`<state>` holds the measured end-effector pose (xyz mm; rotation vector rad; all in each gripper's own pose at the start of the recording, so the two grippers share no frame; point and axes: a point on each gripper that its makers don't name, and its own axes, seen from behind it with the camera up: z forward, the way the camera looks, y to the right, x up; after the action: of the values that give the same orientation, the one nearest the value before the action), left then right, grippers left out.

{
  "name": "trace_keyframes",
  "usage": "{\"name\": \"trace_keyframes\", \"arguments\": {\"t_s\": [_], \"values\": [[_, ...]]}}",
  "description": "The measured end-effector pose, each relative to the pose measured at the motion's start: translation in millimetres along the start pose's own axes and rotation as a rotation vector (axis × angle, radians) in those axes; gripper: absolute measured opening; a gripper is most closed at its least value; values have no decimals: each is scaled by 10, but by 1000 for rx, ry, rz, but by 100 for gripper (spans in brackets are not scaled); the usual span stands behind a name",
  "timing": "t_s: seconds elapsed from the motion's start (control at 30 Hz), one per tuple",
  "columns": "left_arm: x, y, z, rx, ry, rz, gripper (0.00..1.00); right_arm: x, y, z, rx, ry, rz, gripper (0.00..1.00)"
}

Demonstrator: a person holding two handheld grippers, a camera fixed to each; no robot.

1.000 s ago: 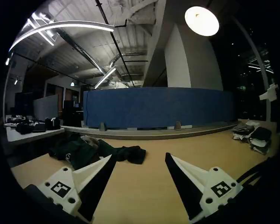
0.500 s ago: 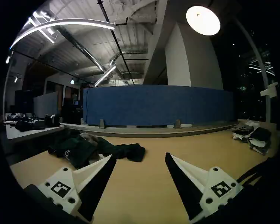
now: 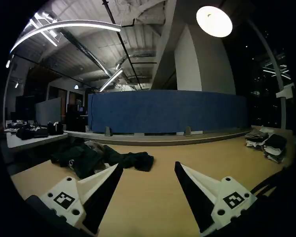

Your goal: Fold towel

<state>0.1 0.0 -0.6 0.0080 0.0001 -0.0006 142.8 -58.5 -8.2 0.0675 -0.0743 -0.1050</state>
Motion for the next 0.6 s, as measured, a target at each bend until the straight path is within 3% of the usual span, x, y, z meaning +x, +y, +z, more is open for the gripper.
{"name": "trace_keyframes", "arguments": {"t_s": [0.6], "values": [[9, 7, -3, 0, 0, 0, 97, -117, 177, 36, 16, 41, 77, 100]]}}
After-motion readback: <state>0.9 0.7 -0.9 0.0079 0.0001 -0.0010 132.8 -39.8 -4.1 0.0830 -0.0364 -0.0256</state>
